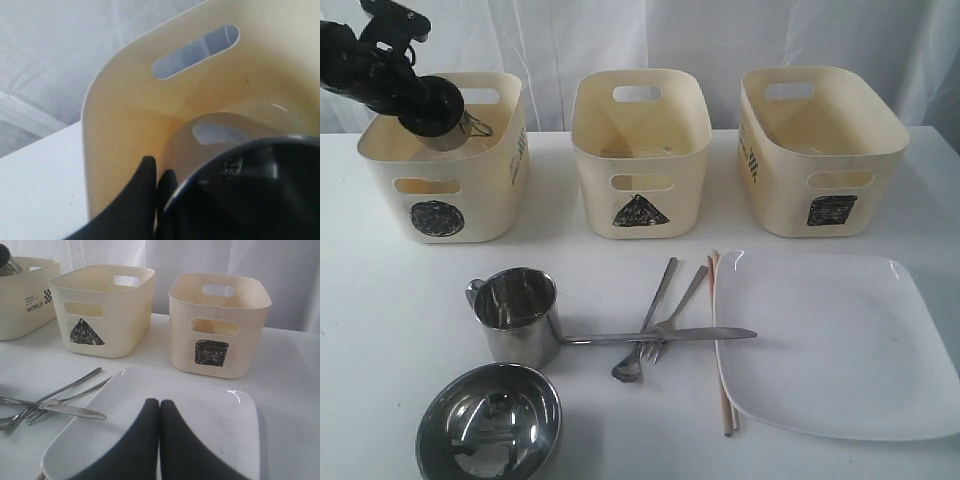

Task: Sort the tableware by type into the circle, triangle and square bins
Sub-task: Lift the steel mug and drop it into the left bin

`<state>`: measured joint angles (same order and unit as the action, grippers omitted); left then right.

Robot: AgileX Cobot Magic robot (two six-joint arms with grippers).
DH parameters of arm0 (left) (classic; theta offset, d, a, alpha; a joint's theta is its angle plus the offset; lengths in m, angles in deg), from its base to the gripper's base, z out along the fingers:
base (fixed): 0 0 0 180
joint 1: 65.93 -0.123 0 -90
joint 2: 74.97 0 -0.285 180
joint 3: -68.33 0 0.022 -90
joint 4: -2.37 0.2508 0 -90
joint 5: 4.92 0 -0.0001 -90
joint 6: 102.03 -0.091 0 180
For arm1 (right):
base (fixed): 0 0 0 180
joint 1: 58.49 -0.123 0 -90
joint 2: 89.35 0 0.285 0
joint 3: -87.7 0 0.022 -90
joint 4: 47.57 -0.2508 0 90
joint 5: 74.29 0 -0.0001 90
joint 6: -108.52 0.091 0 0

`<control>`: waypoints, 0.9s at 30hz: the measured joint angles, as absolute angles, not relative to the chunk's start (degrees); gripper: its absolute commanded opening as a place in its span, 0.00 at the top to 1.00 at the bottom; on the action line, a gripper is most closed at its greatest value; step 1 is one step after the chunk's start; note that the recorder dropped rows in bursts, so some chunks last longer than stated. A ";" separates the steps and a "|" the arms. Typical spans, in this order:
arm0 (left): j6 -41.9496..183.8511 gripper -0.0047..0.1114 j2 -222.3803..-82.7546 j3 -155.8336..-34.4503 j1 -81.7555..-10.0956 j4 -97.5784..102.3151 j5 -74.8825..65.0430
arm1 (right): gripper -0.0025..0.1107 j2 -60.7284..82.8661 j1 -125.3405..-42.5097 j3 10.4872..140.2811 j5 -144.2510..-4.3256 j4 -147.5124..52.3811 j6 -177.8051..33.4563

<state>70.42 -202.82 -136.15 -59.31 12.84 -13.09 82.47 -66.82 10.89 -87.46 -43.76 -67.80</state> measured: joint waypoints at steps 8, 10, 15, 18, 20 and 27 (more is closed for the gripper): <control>70.42 0.48 -203.57 -136.24 -59.31 12.00 -9.54 | 0.98 82.47 -66.82 10.89 -87.46 -43.76 -67.80; 70.42 0.48 -203.57 -136.62 -59.31 10.74 -10.07 | 0.98 82.47 -66.82 10.89 -87.46 -43.76 -67.80; 70.42 0.48 -201.55 -136.83 -59.31 8.38 -13.90 | 0.98 82.47 -66.82 10.89 -87.46 -43.76 -67.80; 70.42 0.50 -198.73 -136.83 -59.19 6.94 -17.62 | 0.98 82.47 -66.82 10.89 -87.46 -43.76 -67.80; 70.42 0.55 -195.90 -136.83 -58.74 5.50 -22.23 | 0.98 82.47 -66.82 10.89 -87.46 -43.76 -67.80; 64.90 0.65 -186.92 -136.89 -54.47 -0.50 -43.04 | 0.98 82.47 -66.82 10.89 -87.46 -43.76 -67.80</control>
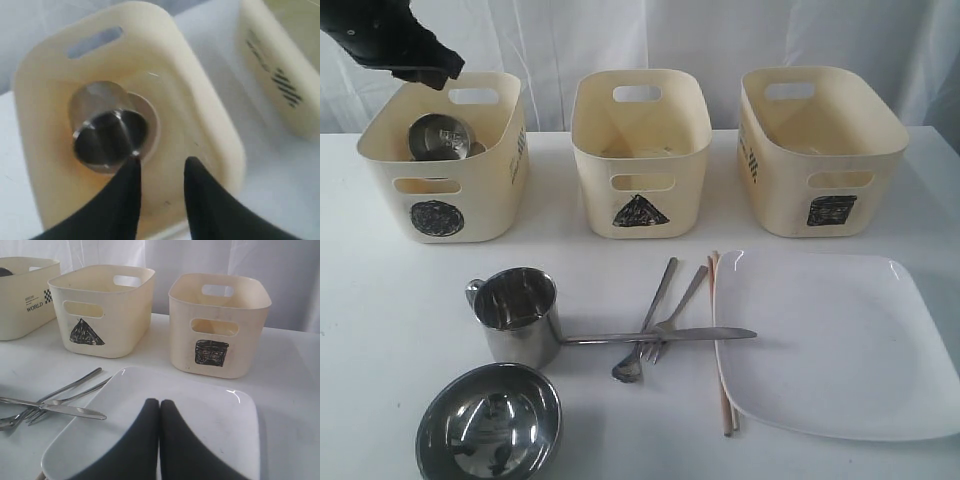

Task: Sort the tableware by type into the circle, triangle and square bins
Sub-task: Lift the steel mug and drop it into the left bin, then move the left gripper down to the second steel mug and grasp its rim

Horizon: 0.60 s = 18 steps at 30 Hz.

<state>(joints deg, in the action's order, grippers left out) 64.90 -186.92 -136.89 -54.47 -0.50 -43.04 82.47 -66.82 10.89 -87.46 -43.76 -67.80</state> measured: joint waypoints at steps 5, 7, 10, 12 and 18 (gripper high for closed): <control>64.15 0.56 -182.17 -136.89 -52.51 -8.67 -61.31 | 0.98 82.47 -66.82 10.89 -87.46 -43.76 -67.67; 63.50 0.56 -181.14 -136.60 -51.92 -10.55 -68.88 | 0.98 82.47 -66.82 10.89 -87.46 -43.76 -67.67; 63.38 0.56 -179.46 -133.88 -51.12 -11.64 -69.62 | 0.98 82.47 -66.82 10.89 -87.46 -43.76 -67.67; 63.38 0.56 -178.53 -130.92 -50.72 -11.63 -69.62 | 0.98 82.47 -66.82 10.89 -87.46 -43.76 -67.67; 63.38 0.56 -177.23 -121.54 -50.61 -12.72 -69.62 | 0.98 82.47 -66.82 10.89 -87.46 -43.76 -67.67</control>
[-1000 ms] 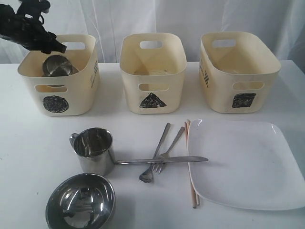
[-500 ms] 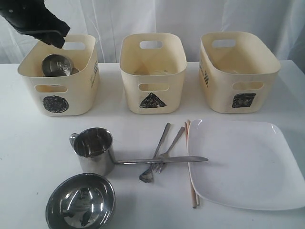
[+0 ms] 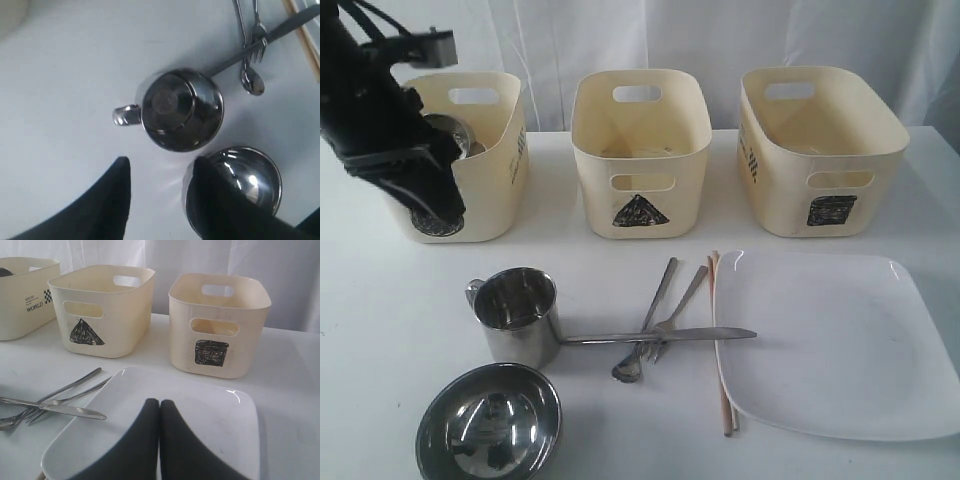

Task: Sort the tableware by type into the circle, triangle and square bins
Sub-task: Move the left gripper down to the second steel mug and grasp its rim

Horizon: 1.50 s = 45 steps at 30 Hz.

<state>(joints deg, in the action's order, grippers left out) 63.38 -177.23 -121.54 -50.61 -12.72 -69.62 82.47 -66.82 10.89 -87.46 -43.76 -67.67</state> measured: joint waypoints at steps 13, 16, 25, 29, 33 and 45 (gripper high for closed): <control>62.63 0.56 -177.23 -110.41 -50.61 -15.65 -59.35 | 0.98 82.47 -66.82 10.89 -87.46 -43.76 -66.69; 62.51 0.56 -177.23 -109.68 -50.61 -16.51 -55.57 | 0.98 82.47 -66.82 10.89 -87.46 -43.76 -66.23; 60.10 0.51 -180.06 -109.59 -50.24 -19.04 -51.13 | 0.98 82.47 -66.82 10.89 -87.46 -43.76 -66.00; 54.01 0.45 -182.42 -109.59 -47.89 -19.06 -50.40 | 0.98 82.47 -66.82 10.89 -87.46 -43.76 -66.00; 50.64 0.45 -183.28 -109.47 -45.34 -19.16 -47.86 | 0.98 82.47 -66.82 10.89 -87.46 -43.76 -66.00; 41.20 0.45 -183.28 -109.47 -44.79 -19.04 -47.54 | 0.98 82.47 -66.82 10.89 -87.46 -43.76 -65.95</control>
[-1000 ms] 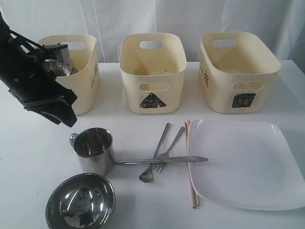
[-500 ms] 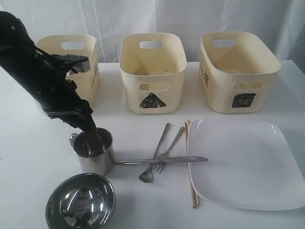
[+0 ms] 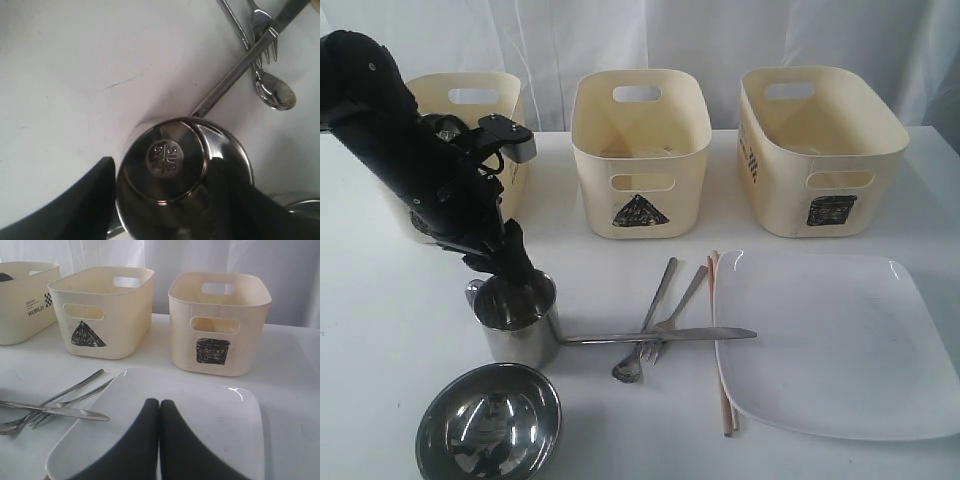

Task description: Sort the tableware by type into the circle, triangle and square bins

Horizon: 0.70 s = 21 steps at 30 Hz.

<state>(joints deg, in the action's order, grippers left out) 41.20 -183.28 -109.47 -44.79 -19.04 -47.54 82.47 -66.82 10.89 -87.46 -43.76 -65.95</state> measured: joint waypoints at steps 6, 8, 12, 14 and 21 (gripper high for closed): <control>39.59 0.45 -183.28 -109.47 -44.79 -19.04 -47.31 | 0.98 82.47 -66.82 10.89 -87.46 -43.76 -65.95; 39.33 0.45 -183.28 -109.47 -44.79 -19.04 -47.31 | 0.98 82.47 -66.82 10.89 -87.46 -43.76 -65.95; 38.27 0.45 -183.28 -109.47 -44.79 -18.96 -47.31 | 0.98 82.47 -66.82 10.89 -87.46 -43.76 -65.95; 38.05 0.45 -183.28 -109.47 -44.79 -18.82 -47.31 | 0.98 82.47 -66.82 10.89 -87.46 -43.76 -65.95; 36.66 0.45 -183.39 -109.47 -44.79 -17.92 -48.19 | 0.98 82.47 -66.82 10.89 -87.46 -43.76 -65.95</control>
<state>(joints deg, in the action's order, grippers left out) 36.66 -183.39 -109.47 -44.79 -17.92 -48.19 82.47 -66.82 10.89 -87.46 -43.76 -65.95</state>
